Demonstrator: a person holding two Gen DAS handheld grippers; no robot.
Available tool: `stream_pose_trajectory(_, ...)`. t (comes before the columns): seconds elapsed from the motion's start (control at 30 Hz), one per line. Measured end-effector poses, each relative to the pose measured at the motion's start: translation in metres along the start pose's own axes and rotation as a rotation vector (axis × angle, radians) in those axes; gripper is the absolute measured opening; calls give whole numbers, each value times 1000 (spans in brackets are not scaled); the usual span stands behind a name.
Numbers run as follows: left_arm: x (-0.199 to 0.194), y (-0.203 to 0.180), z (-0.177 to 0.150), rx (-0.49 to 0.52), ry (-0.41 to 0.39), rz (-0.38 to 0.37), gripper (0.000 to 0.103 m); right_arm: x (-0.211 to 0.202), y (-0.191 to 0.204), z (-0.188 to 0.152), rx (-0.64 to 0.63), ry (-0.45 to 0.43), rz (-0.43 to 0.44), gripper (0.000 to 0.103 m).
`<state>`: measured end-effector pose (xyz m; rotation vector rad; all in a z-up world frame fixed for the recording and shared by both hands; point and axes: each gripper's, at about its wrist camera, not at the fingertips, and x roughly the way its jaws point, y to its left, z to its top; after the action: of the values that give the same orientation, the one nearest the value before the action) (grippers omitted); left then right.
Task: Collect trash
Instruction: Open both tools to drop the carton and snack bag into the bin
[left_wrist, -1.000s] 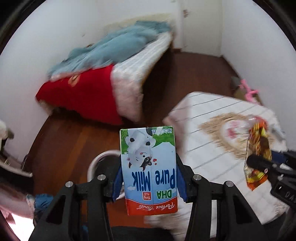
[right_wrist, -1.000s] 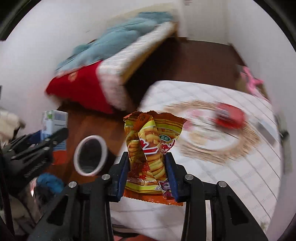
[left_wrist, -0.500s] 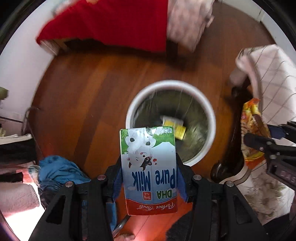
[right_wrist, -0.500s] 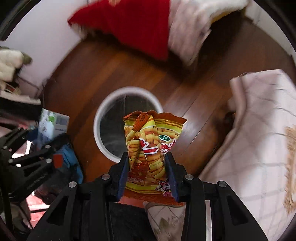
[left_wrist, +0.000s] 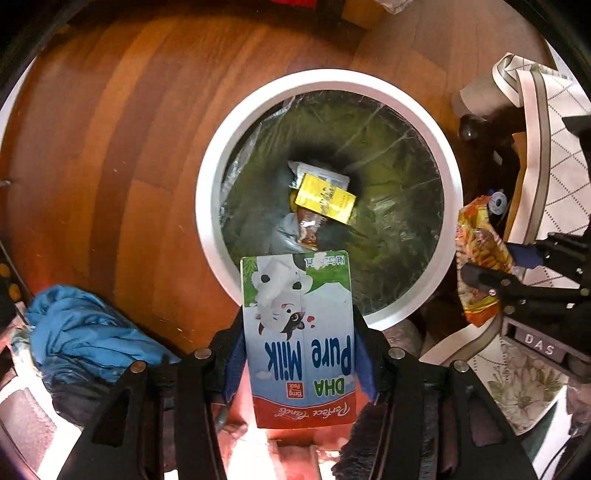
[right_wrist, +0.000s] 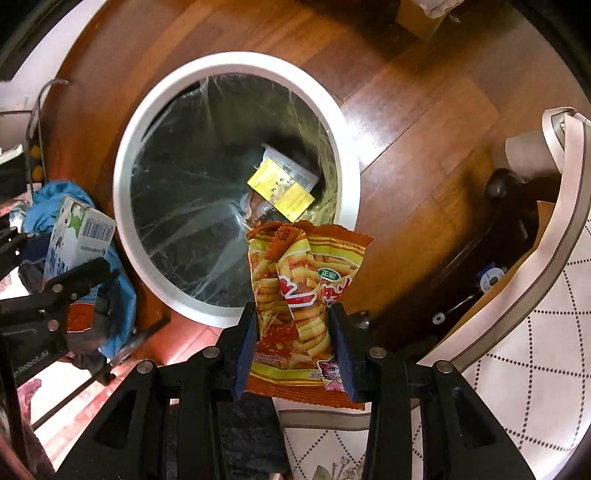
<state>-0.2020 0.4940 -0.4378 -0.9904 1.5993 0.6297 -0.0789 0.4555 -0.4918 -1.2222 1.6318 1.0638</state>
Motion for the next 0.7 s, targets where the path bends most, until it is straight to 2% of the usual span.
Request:
stream_pose_trajectory(0.17,0,6,0,-42,23,-52,48,7,2,7,-9,28,0,41)
stream_pose_trajectory(0.23,-1,10,0,-57,25,-43,49,7,3,7,-16,36,0,42)
stream_pose_trajectory(0.3,-5,13,-2,-66,13,-44,51,4,3,6,-21,35,-1,48)
stream_pose_trajectory(0.33,-6,15,-3,-71,10,-46,58,3,3,6,-23,29,-2,51)
stream_pose_trajectory(0.37,-9,18,-5,-85,0,-51,78,1,3,7,-22,23,1,52)
stream_pose_trajectory(0.43,-14,21,-8,-100,-21,-55,102,-2,3,8,-20,16,10,59)
stream_pose_trajectory(0.67,-32,30,-23,-144,-79,-47,102,-15,5,6,-15,-10,20,86)
stream_pose_trajectory(0.7,-33,31,-24,-147,-87,-39,102,-17,5,5,-14,-11,21,95)
